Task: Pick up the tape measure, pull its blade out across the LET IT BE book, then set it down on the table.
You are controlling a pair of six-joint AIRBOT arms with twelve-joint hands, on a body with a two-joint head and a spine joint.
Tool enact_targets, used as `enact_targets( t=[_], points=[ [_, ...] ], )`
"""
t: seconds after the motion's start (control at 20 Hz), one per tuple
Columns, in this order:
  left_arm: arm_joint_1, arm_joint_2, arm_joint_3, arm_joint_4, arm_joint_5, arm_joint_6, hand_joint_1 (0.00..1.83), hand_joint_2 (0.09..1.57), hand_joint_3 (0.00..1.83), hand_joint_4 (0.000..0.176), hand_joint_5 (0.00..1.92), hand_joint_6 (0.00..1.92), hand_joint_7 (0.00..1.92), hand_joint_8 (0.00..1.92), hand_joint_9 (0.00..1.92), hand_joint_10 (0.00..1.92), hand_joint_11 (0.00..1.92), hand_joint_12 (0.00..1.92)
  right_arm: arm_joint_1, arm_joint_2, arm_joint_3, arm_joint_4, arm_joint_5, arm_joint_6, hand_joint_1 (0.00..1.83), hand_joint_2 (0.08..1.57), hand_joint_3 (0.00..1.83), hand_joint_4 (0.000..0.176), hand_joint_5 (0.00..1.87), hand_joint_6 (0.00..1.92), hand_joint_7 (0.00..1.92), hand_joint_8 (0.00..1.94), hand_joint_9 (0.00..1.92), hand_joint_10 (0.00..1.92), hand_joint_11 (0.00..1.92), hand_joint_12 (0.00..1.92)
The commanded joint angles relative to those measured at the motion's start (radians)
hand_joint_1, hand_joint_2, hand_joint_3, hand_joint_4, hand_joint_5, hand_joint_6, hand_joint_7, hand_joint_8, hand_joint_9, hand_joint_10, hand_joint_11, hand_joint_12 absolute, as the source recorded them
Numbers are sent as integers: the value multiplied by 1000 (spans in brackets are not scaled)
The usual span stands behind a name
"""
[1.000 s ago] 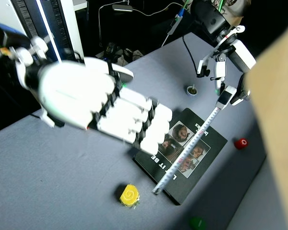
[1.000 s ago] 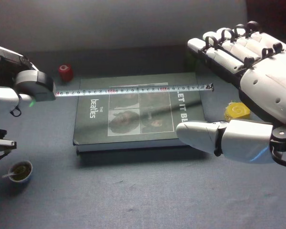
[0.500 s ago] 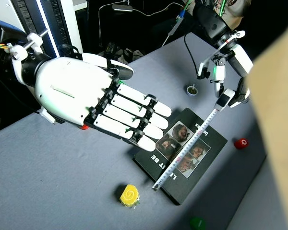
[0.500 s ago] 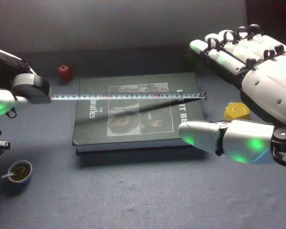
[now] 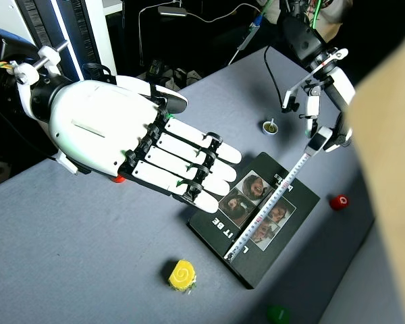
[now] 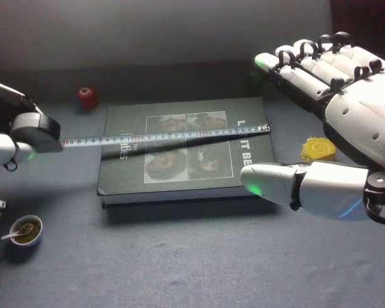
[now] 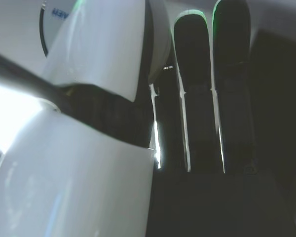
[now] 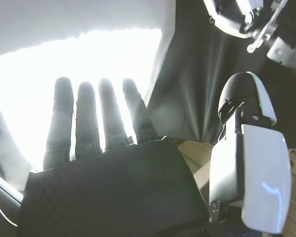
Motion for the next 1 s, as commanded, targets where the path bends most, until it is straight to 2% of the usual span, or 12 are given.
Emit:
enact_targets(
  t=[0.0,0.4,0.65,0.95],
  points=[
    [3,2,11,21,-114,-12,1385,1083,0,0,998,756,1106,801,942,1219,922,1007,12,2,3,-58,87,-2,31,1020,2,25,0,0,13,2,11,3,0,402],
    [43,-10,17,32,-113,-21,1385,1080,0,0,1018,734,1091,807,959,1202,944,953,4,1,11,-80,73,-3,59,1014,0,25,14,3,39,7,24,5,0,423],
    [43,-9,16,34,-113,-21,1385,1082,0,0,1002,765,1062,832,978,1185,943,952,-20,4,42,-196,41,66,58,1014,0,25,14,1,41,1,21,1,0,361],
    [43,-9,18,36,-113,-21,1383,1089,0,0,992,765,1059,855,951,1224,940,955,-32,2,48,-212,28,83,58,1015,0,25,18,1,47,1,25,1,0,433]
  ],
)
